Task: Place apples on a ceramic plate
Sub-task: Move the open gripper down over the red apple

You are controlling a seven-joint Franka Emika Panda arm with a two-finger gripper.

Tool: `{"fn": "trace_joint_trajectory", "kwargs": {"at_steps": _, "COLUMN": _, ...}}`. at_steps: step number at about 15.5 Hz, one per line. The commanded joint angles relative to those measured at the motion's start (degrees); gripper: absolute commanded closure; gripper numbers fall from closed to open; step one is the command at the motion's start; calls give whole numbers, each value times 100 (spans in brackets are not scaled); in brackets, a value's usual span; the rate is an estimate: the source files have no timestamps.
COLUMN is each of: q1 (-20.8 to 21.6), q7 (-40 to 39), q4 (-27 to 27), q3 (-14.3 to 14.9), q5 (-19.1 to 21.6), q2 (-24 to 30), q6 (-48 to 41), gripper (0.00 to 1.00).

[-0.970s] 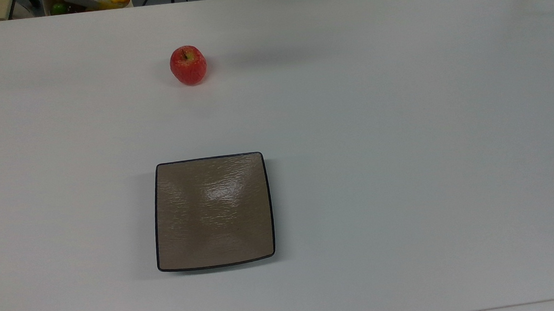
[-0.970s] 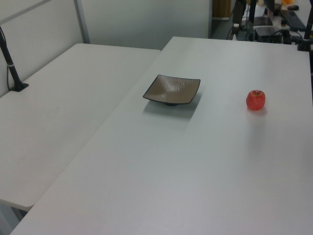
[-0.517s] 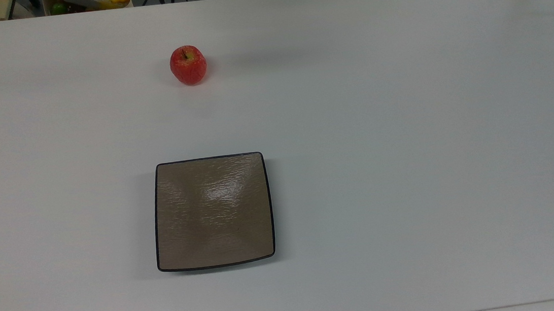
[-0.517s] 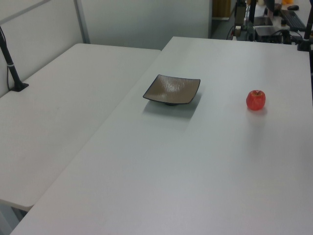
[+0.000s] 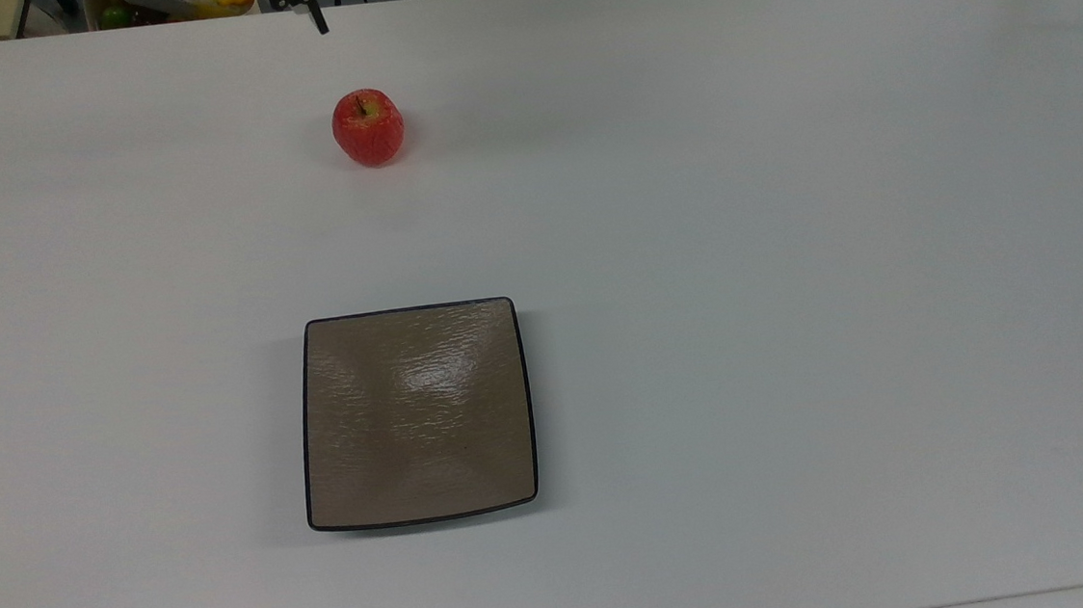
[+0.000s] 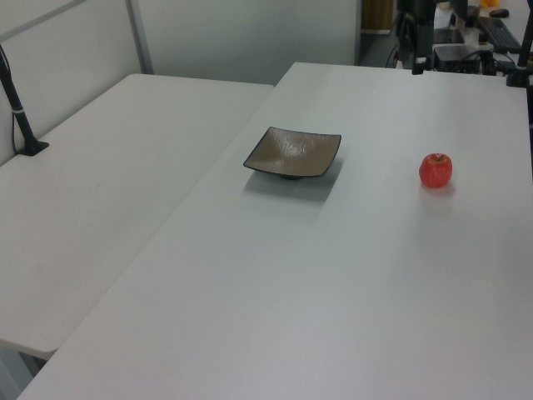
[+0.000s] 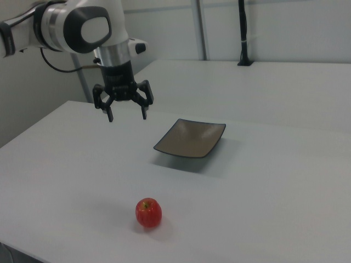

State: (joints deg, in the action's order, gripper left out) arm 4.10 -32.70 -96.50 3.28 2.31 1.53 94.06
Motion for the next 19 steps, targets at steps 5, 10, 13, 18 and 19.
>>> {"fn": "trace_joint_trajectory", "kwargs": {"at_steps": 5, "q1": -102, "q7": -597, "q4": -1484, "q3": 6, "q5": -3, "q2": 488, "q6": 295, "gripper": 0}}
{"fn": "trace_joint_trajectory", "kwargs": {"at_steps": 10, "q1": -172, "q7": -1221, "q4": -2406, "q3": 15, "q5": -55, "q2": 664, "q6": 928, "gripper": 0}}
{"fn": "trace_joint_trajectory", "kwargs": {"at_steps": 13, "q1": -129, "q7": -1221, "q4": -3057, "q3": 15, "q5": -344, "q2": 743, "q6": 1797, "gripper": 0}}
{"fn": "trace_joint_trajectory", "kwargs": {"at_steps": 18, "q1": -146, "q7": -1239, "q4": -4042, "q3": 15, "q5": -1118, "q2": 770, "q6": 3282, "gripper": 0}}
{"fn": "trace_joint_trajectory", "kwargs": {"at_steps": 19, "q1": -163, "q7": -1239, "q4": -4191, "q3": 15, "q5": -1206, "q2": 761, "q6": 3511, "gripper": 0}}
